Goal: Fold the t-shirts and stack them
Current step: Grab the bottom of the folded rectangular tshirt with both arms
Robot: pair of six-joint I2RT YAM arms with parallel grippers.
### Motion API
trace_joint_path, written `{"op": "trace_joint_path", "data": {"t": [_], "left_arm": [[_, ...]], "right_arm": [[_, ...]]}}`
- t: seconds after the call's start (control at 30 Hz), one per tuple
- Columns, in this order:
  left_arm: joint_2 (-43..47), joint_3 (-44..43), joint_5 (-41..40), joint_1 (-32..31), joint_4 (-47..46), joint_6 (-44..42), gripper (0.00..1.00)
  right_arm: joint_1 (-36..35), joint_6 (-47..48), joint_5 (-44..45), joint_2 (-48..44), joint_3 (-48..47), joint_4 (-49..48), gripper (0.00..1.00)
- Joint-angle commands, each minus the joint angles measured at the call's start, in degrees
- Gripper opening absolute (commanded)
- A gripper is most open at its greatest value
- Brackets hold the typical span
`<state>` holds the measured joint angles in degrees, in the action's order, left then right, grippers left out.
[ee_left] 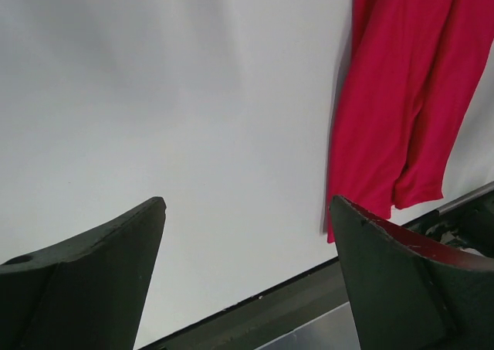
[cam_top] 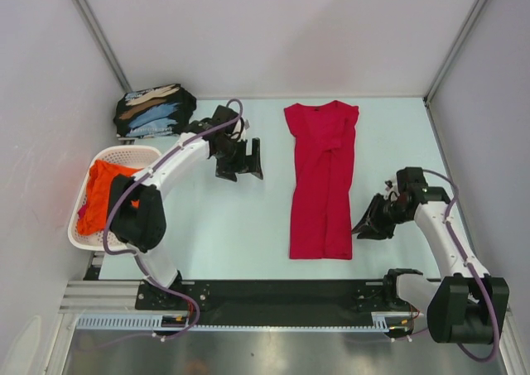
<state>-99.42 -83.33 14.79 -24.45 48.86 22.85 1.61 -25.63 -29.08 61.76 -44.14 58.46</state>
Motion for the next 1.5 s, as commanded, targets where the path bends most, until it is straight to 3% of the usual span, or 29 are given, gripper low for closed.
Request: {"op": "trace_joint_path", "data": {"t": [0.0,0.4,0.67,1.17,1.23,1.27,1.3,1.33,1.47], "left_arm": [[-0.51,-1.21,4.46,0.63,-2.02,-4.04,0.94],[-2.89,-2.63,7.71,3.62,-1.58,-6.94,0.97],[-1.92,-2.89,8.06,4.58,-2.02,-5.8,1.0],[-0.6,-1.92,6.57,5.11,-0.87,-5.27,1.0],[-0.6,-1.92,6.4,5.2,-0.79,-5.27,1.0],[-0.43,-2.01,6.4,5.2,-0.79,-5.19,1.0],[-0.51,-2.01,6.4,5.29,-0.79,-5.19,1.0],[-0.6,-2.1,6.4,5.29,-0.7,-5.27,1.0],[-0.78,-2.19,6.22,5.64,-0.61,-5.36,1.0]], "right_arm": [[-1.16,-4.51,0.17,-2.25,4.85,1.05,0.25],[-7.31,-12.16,3.75,-0.86,11.97,-6.69,0.24],[-8.11,-10.23,8.78,4.68,9.78,-9.84,0.25],[-10.04,-9.71,6.32,16.19,7.4,-18.29,0.25],[-10.57,-9.53,5.62,17.43,6.79,-19.16,0.24],[-10.75,-9.27,5.09,17.95,6.53,-19.26,0.18],[-10.92,-9.0,4.83,19.09,6.0,-19.08,0.05],[-11.18,-8.74,4.74,19.36,4.95,-18.39,0.02],[-11.36,-8.12,4.91,19.81,2.05,-16.54,0.0]]}}
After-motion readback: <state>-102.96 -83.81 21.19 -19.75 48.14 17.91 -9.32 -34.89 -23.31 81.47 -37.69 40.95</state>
